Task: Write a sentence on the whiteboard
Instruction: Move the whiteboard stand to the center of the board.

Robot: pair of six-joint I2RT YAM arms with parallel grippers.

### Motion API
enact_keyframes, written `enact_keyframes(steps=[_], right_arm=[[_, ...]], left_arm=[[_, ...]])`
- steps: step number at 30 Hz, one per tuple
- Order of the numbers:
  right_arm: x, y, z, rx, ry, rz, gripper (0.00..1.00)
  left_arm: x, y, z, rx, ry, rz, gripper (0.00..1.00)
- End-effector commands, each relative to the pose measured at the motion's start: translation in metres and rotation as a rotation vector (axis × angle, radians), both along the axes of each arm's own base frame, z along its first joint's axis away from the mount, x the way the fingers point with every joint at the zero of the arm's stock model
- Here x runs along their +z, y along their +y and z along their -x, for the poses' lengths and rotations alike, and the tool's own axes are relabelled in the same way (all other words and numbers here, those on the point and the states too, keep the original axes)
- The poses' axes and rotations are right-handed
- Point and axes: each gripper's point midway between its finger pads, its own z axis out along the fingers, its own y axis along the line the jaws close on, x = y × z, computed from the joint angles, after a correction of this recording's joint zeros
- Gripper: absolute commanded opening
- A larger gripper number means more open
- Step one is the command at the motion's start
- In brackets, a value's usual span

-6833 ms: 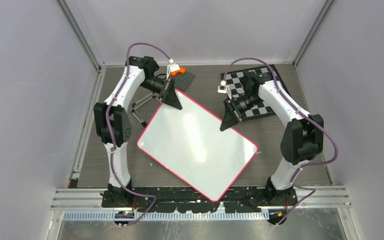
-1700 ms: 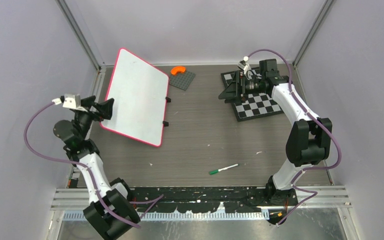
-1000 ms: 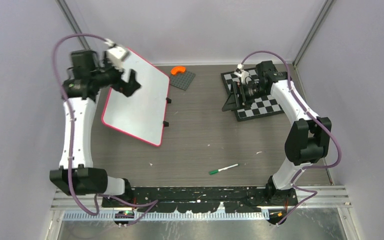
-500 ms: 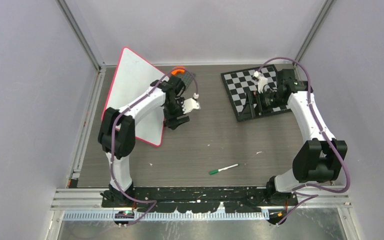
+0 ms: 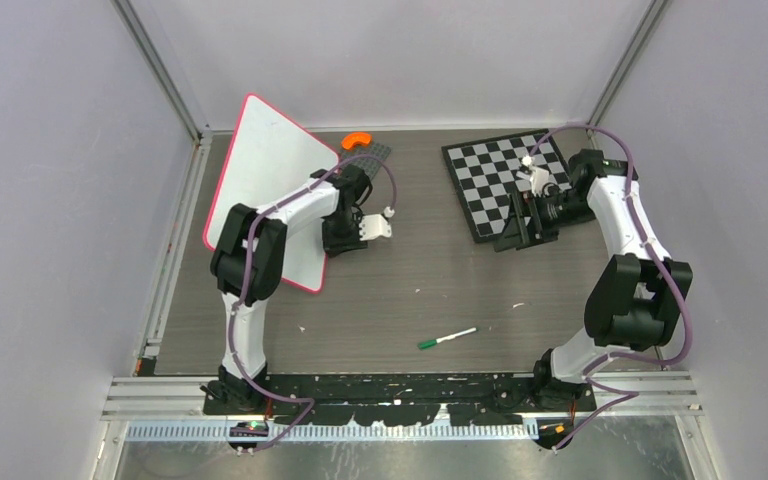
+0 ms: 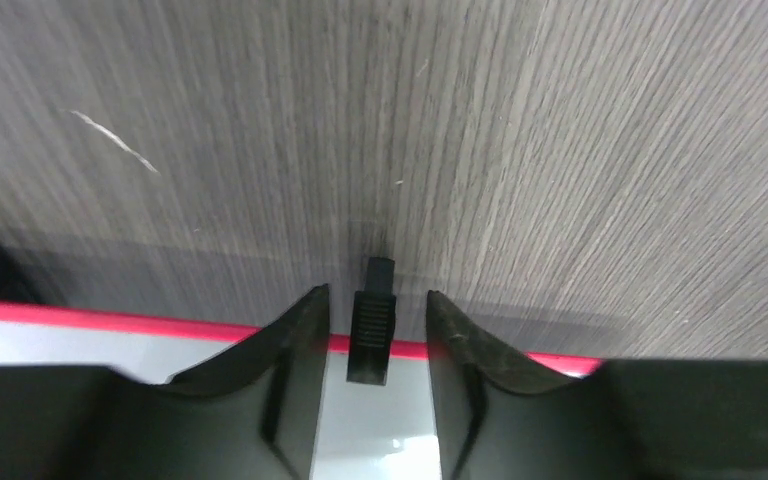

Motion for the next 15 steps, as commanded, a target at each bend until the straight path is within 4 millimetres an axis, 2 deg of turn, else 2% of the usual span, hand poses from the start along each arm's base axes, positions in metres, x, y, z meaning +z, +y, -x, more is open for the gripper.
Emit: enact_keyframes(steps=[1, 5, 9, 12, 15], right_arm=[[0.003, -0.006, 0.004, 0.047, -0.078, 0.058, 0.88], [-0.003, -0.012, 0.009, 0.052, -0.111, 0.108, 0.88], [-0.011, -0.017, 0.016, 0.087, -0.131, 0.145, 0.88], [-0.019, -0.022, 0.022, 0.111, -0.144, 0.181, 0.88], [-0.026, -0.024, 0.030, 0.146, -0.153, 0.200, 0.86]], left_arm=[[-0.002, 0.008, 0.005, -0.040, 0.021, -0.030, 0.35], [-0.004, 0.009, 0.020, -0.093, 0.051, -0.051, 0.19], [-0.007, 0.002, 0.044, -0.181, 0.074, -0.073, 0.05], [-0.011, -0.004, 0.066, -0.266, 0.086, -0.104, 0.00], [-0.010, -0.014, 0.084, -0.368, 0.055, -0.145, 0.00]])
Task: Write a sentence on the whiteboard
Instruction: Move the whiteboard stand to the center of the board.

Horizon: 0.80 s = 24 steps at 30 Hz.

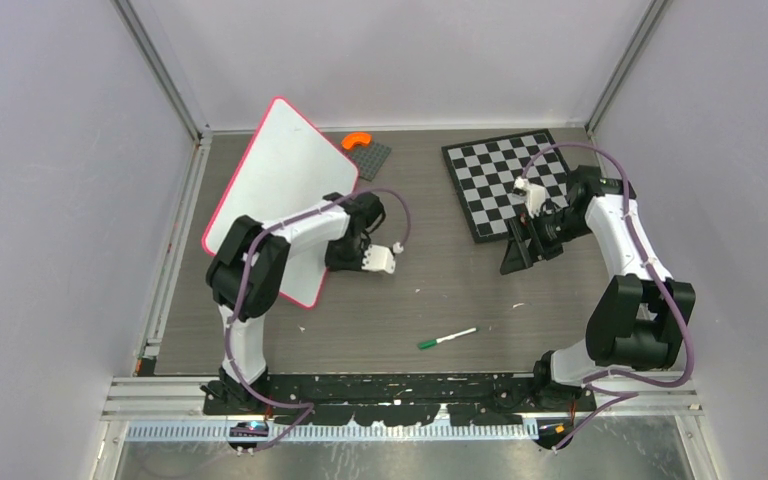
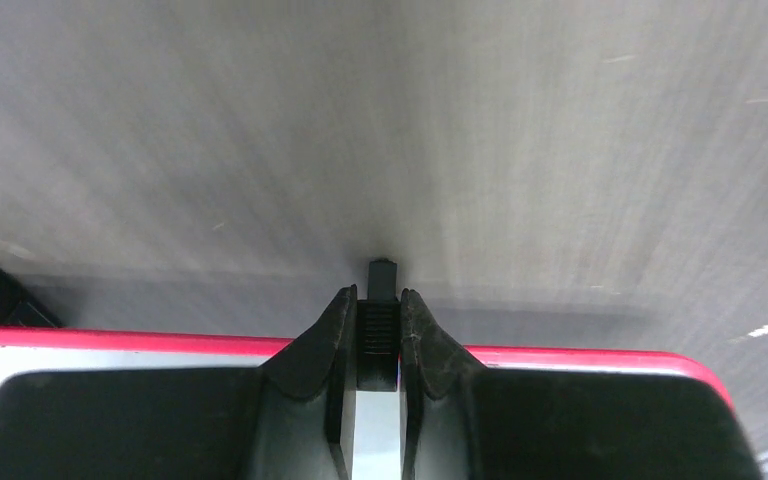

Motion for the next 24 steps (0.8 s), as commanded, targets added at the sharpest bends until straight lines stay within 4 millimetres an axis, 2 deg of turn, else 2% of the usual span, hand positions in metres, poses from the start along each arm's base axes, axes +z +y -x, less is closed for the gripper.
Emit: enact_keyframes(steps=[1, 7, 11, 17, 18, 24], right_arm=[[-0.005, -0.008, 0.006, 0.076, -0.089, 0.063, 0.85], [-0.015, -0.011, 0.013, 0.106, -0.158, 0.117, 0.84], [-0.020, -0.009, 0.020, 0.150, -0.189, 0.163, 0.82], [-0.029, -0.001, 0.032, 0.239, -0.220, 0.231, 0.80], [-0.033, 0.006, 0.036, 0.279, -0.230, 0.247, 0.79], [-0.049, 0.015, 0.053, 0.366, -0.268, 0.307, 0.77]], left_arm=[[0.000, -0.018, 0.053, -0.180, 0.043, -0.049, 0.00], [0.002, -0.042, 0.089, -0.391, -0.019, -0.066, 0.00], [0.000, -0.047, 0.104, -0.560, -0.065, -0.091, 0.00], [0.004, -0.066, 0.110, -0.731, -0.108, -0.099, 0.00], [0.004, -0.071, 0.112, -0.742, -0.113, -0.106, 0.00], [0.004, -0.106, 0.114, -0.765, -0.144, -0.079, 0.00]])
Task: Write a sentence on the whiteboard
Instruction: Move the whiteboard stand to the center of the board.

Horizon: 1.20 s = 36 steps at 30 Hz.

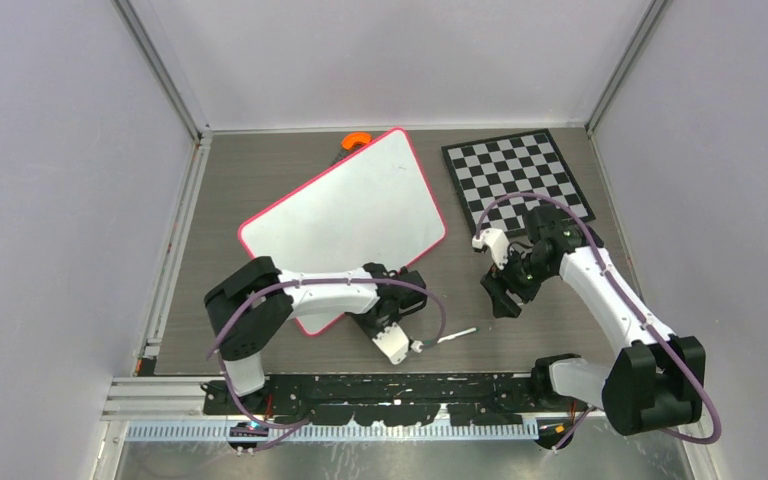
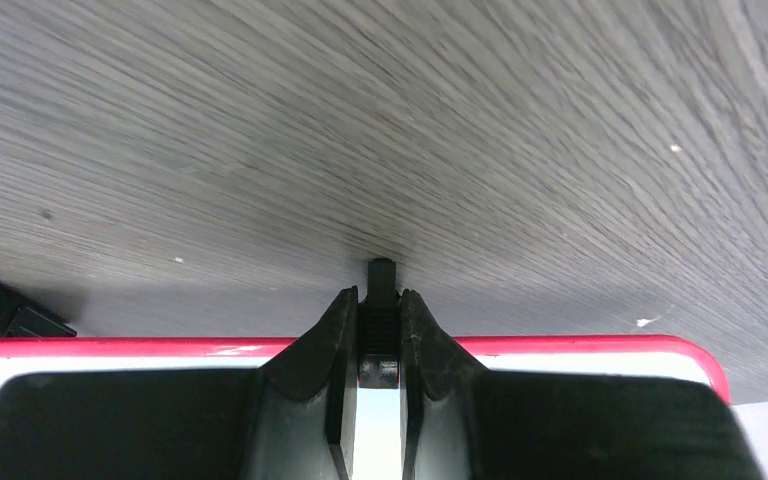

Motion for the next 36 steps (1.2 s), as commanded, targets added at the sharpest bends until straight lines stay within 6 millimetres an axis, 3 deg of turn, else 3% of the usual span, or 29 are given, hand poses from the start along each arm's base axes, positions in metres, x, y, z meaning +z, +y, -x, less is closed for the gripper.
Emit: enact_keyframes(steps=[1, 6, 8, 12, 15, 17, 20, 22, 27, 31, 33, 36], right_arm=[[-0.004, -0.004, -0.002, 0.034, -0.083, 0.056, 0.77], [-0.005, -0.007, 0.002, 0.051, -0.101, 0.070, 0.75], [-0.005, -0.005, 0.003, 0.058, -0.110, 0.058, 0.74], [-0.006, -0.001, 0.002, 0.071, -0.114, 0.041, 0.74], [-0.007, 0.003, -0.003, 0.077, -0.122, 0.037, 0.74], [-0.008, 0.008, -0.004, 0.086, -0.114, 0.027, 0.74], [-0.009, 0.016, -0.006, 0.112, -0.108, 0.016, 0.74], [-0.013, 0.023, -0.003, 0.143, -0.101, 0.022, 0.73], [-0.018, 0.048, 0.005, 0.247, -0.117, 0.016, 0.71], [-0.025, 0.059, 0.015, 0.341, -0.109, 0.026, 0.69], [-0.030, 0.064, 0.020, 0.383, -0.101, 0.037, 0.68], [-0.040, 0.072, 0.026, 0.439, -0.087, 0.068, 0.68]], left_arm=[[0.007, -0.053, -0.011, -0.079, -0.056, 0.113, 0.00], [0.005, -0.073, -0.021, -0.108, -0.087, 0.125, 0.00], [0.004, -0.078, -0.026, -0.112, -0.106, 0.133, 0.05], [0.012, -0.084, -0.029, -0.074, -0.142, 0.149, 0.30], [0.029, -0.085, -0.013, -0.037, -0.086, 0.205, 0.51], [0.045, -0.089, 0.003, -0.022, -0.031, 0.270, 0.64], [0.070, -0.089, 0.026, 0.014, 0.038, 0.345, 0.74], [0.089, -0.086, 0.043, 0.090, 0.116, 0.384, 0.87], [0.137, -0.077, 0.079, 0.230, 0.260, 0.532, 0.94], [0.183, -0.071, 0.083, 0.353, 0.263, 0.702, 0.99], [0.209, -0.067, 0.073, 0.459, 0.279, 0.803, 1.00], [0.262, -0.064, 0.039, 0.643, 0.295, 1.020, 1.00]])
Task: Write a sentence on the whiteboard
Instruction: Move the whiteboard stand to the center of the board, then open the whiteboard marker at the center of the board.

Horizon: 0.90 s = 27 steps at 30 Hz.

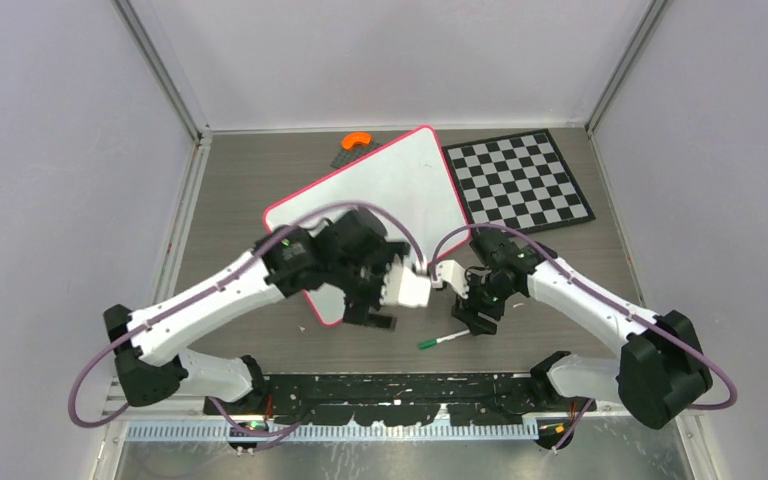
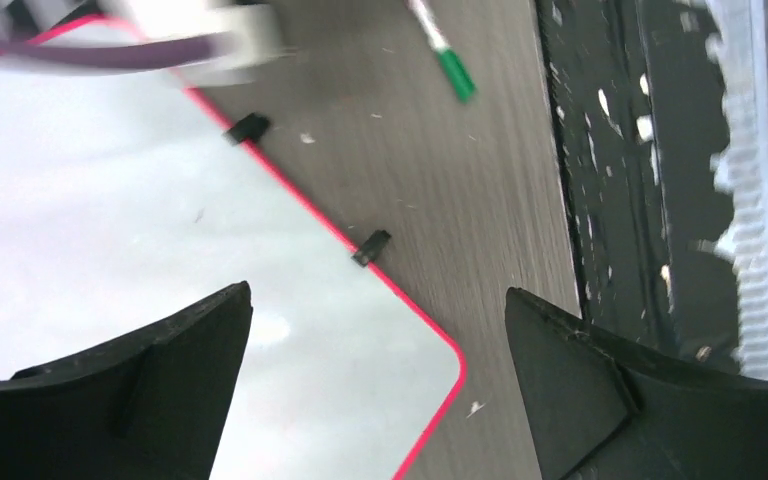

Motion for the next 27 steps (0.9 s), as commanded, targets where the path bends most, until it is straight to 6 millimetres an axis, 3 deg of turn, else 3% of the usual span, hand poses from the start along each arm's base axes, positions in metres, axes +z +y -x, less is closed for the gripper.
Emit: enact_keyframes(steps=[1, 5, 7, 12, 17, 20, 23, 24, 27], right_arm=[[-0.011, 0.013, -0.001, 0.081, -0.029, 0.040, 0.67], [-0.026, 0.021, 0.004, 0.166, -0.041, 0.105, 0.67], [-0.033, 0.024, 0.005, 0.193, -0.048, 0.129, 0.66], [-0.049, 0.026, 0.001, 0.223, -0.084, 0.180, 0.61], [-0.065, 0.021, -0.002, 0.235, -0.103, 0.234, 0.53], [-0.068, 0.022, -0.002, 0.226, -0.093, 0.252, 0.31], [-0.055, 0.032, -0.003, 0.176, -0.074, 0.215, 0.05], [-0.046, 0.037, -0.003, 0.157, -0.071, 0.187, 0.01], [-0.007, 0.052, -0.001, 0.098, -0.043, 0.077, 0.01]], left_arm=[[0.083, 0.003, -0.037, 0.290, 0.107, 0.317, 1.00], [0.135, 0.017, -0.074, 0.503, 0.121, 0.526, 1.00], [0.149, 0.035, -0.095, 0.641, 0.143, 0.596, 1.00], [0.171, 0.067, -0.109, 0.808, 0.163, 0.703, 1.00], [0.166, 0.094, -0.122, 0.976, 0.242, 0.720, 1.00], [0.161, 0.101, -0.127, 1.021, 0.276, 0.694, 1.00], [0.160, 0.106, -0.134, 1.044, 0.299, 0.653, 1.00], [0.160, 0.108, -0.137, 1.058, 0.309, 0.630, 1.00], [0.159, 0.108, -0.143, 1.054, 0.343, 0.568, 1.00]])
